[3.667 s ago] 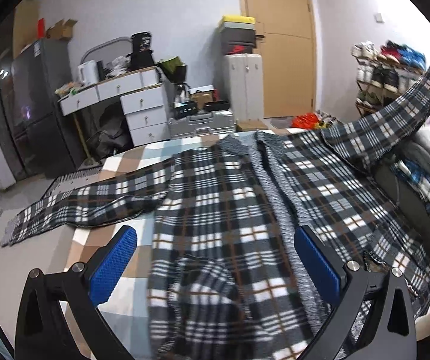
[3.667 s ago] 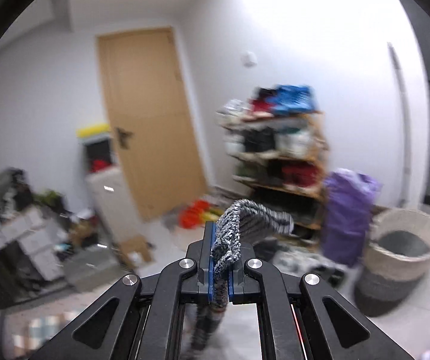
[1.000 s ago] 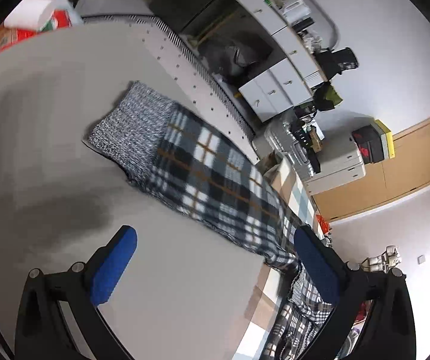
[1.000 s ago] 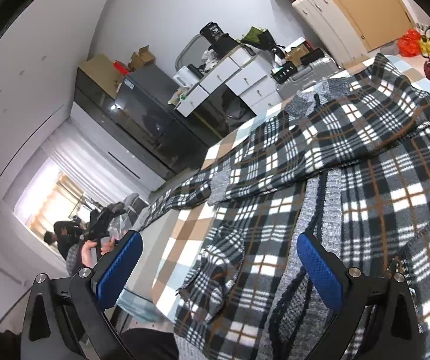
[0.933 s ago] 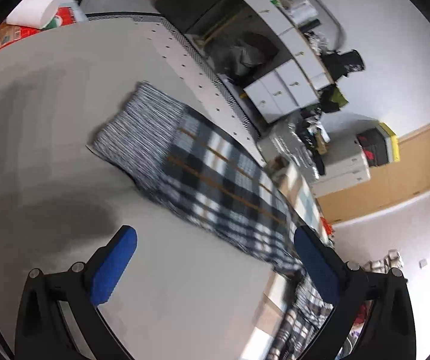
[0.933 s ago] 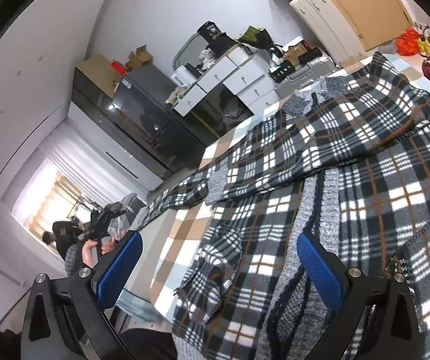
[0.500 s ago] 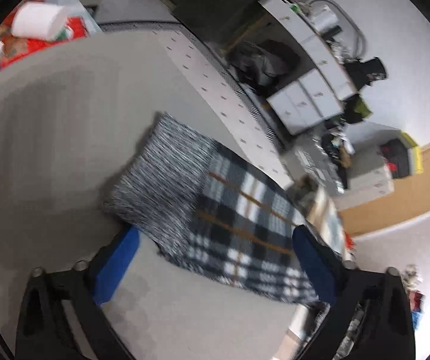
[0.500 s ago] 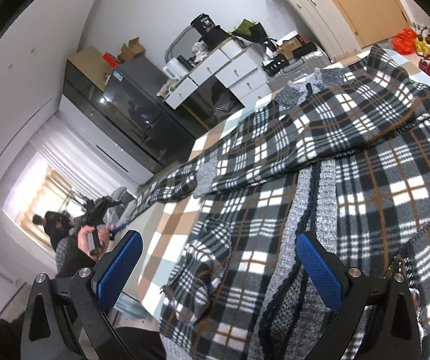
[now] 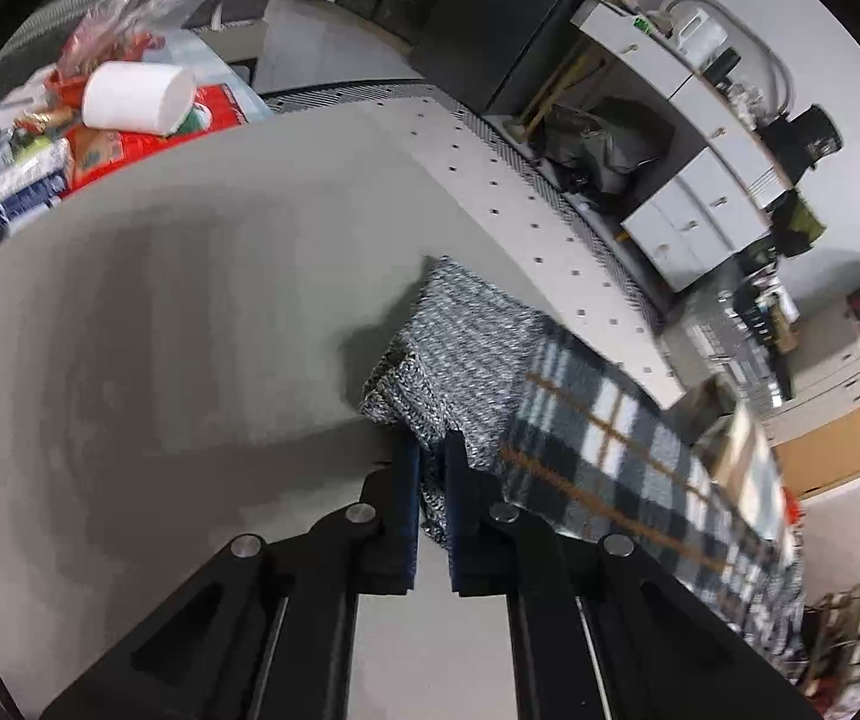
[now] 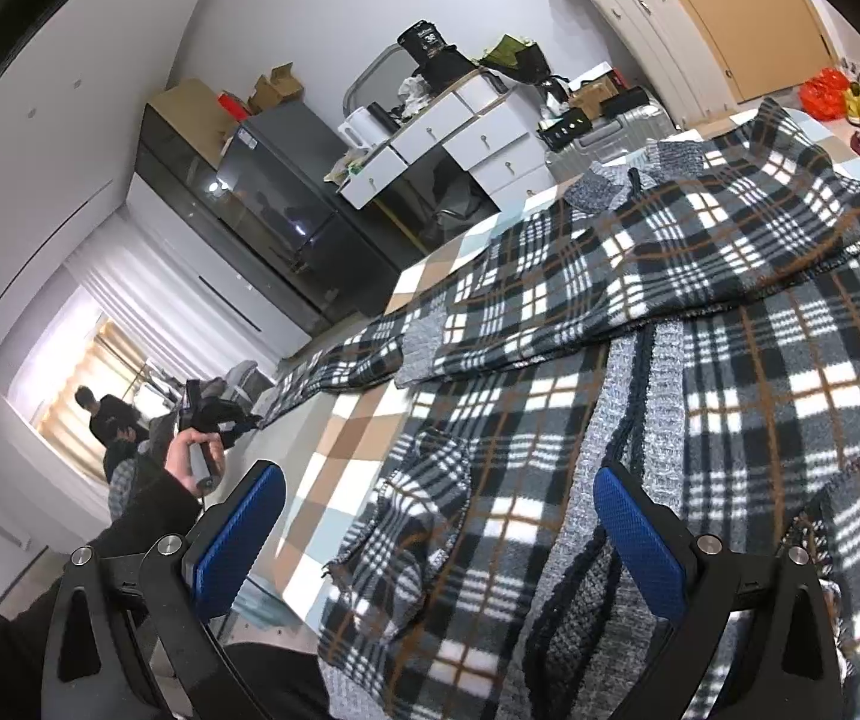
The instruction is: Fold large clothes
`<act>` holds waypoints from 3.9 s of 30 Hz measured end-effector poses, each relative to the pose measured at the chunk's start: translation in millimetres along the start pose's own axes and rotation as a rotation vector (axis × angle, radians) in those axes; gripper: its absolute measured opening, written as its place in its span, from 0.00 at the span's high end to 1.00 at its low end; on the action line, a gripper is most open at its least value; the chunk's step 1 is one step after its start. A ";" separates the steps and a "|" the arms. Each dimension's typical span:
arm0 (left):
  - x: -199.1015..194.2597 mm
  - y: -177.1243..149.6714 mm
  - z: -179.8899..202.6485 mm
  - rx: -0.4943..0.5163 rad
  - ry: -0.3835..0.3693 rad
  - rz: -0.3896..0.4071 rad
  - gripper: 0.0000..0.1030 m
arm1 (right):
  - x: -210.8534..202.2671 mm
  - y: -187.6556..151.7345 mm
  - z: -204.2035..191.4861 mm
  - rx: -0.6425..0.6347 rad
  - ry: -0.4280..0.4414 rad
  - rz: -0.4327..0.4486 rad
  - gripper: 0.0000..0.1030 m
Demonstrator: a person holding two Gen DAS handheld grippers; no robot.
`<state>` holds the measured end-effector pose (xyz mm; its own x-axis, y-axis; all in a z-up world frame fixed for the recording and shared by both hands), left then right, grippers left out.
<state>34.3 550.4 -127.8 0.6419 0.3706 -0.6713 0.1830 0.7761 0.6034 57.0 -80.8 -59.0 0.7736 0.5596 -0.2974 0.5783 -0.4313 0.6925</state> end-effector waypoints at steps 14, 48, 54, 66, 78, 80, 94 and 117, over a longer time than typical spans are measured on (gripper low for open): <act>-37.7 -3.4 72.9 0.194 -0.425 0.063 0.98 | 1.1 -1.9 -3.6 0.001 0.013 -0.010 0.00; -31.7 23.1 55.8 0.128 -0.226 0.198 0.95 | 13.1 -10.8 3.6 0.033 -0.004 -0.039 0.00; -119.4 46.3 144.7 0.205 -0.451 0.316 0.96 | 6.3 -1.1 3.0 0.054 0.019 -0.019 0.00; -306.1 -116.2 382.0 0.638 -0.885 0.210 0.97 | -36.7 37.8 21.1 0.110 0.010 0.114 0.00; -272.0 -364.1 517.7 0.877 -0.924 -0.167 0.97 | -103.7 77.8 126.8 0.282 -0.335 0.280 0.00; -259.1 -378.2 515.6 0.879 -0.910 -0.208 0.97 | -110.1 80.0 140.0 0.297 -0.363 0.289 0.00; -255.9 -427.1 520.6 0.864 -0.945 -0.287 0.97 | -120.2 84.3 182.7 0.374 -0.446 0.279 0.00; -263.6 -403.3 410.8 0.872 -1.040 -0.714 0.31 | -115.7 70.1 185.5 0.365 -0.471 0.242 0.00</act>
<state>97.3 -69.9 -17.4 0.3860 -0.7355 -0.5569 0.7976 -0.0372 0.6020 56.1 -307.1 -98.0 0.8763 0.0807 -0.4750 0.3595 -0.7659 0.5331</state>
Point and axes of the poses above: each gripper's, at about its wrist camera, not at the fingertips, and x roughly the way its jaws point, z to its right, y to its top, the point moved 7 cm from there along x, roughly the way its jaws point, and after that the axes turned 15 degrees about z, right-handed, at the moved point
